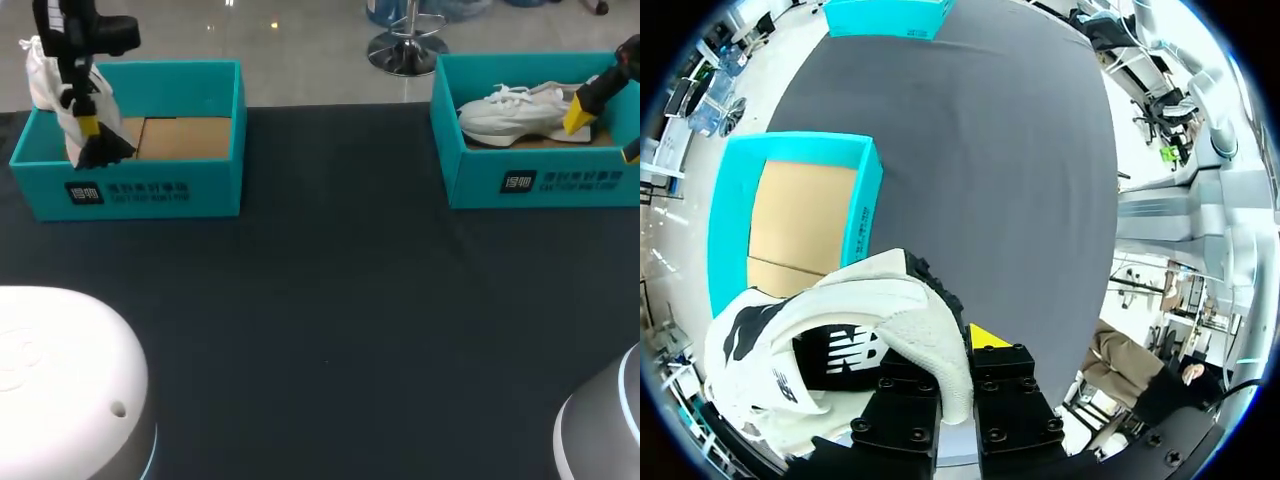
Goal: Take the shoe out of the shoebox, open the shoe tongue, remove and reinsert the insole, then place the shoe into the shoebox
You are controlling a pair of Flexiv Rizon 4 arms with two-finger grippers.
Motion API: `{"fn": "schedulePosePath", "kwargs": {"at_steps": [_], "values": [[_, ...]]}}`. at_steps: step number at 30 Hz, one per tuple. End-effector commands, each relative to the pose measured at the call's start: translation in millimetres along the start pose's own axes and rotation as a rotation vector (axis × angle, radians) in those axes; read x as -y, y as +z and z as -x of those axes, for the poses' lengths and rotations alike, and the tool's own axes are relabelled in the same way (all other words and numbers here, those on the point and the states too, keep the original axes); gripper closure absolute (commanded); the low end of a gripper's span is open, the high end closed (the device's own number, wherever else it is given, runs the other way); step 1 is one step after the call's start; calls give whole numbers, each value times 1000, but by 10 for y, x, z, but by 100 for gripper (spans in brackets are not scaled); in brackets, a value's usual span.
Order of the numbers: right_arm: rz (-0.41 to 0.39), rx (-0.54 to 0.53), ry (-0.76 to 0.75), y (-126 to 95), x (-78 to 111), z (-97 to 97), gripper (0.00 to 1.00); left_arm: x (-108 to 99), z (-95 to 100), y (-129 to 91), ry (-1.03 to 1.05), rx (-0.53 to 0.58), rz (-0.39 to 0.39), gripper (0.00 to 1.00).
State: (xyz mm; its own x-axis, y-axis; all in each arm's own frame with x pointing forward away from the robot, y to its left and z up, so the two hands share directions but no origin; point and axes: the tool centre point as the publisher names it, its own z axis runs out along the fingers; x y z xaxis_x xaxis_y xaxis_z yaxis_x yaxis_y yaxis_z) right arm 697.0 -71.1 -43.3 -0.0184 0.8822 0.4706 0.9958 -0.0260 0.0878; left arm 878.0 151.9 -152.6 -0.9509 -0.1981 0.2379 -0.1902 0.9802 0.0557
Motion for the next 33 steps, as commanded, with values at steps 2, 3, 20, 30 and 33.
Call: {"fn": "schedulePosePath", "kwargs": {"at_steps": [2, 3, 20, 30, 33], "values": [[-5, 3, 1, -2, -28, -14, 0, -164, 1, 23, 3, 3, -35, 100], [-5, 3, 1, -2, -28, -14, 0, -164, 1, 23, 3, 3, -35, 100], [-5, 3, 1, -2, -28, -14, 0, -164, 1, 23, 3, 3, -35, 100], [-5, 3, 1, -2, -28, -14, 0, -368, 228, -51, 550, -6, 114, 100], [-5, 3, 1, -2, -28, -14, 0, -522, 351, -50, 761, 61, 163, 100]]}}
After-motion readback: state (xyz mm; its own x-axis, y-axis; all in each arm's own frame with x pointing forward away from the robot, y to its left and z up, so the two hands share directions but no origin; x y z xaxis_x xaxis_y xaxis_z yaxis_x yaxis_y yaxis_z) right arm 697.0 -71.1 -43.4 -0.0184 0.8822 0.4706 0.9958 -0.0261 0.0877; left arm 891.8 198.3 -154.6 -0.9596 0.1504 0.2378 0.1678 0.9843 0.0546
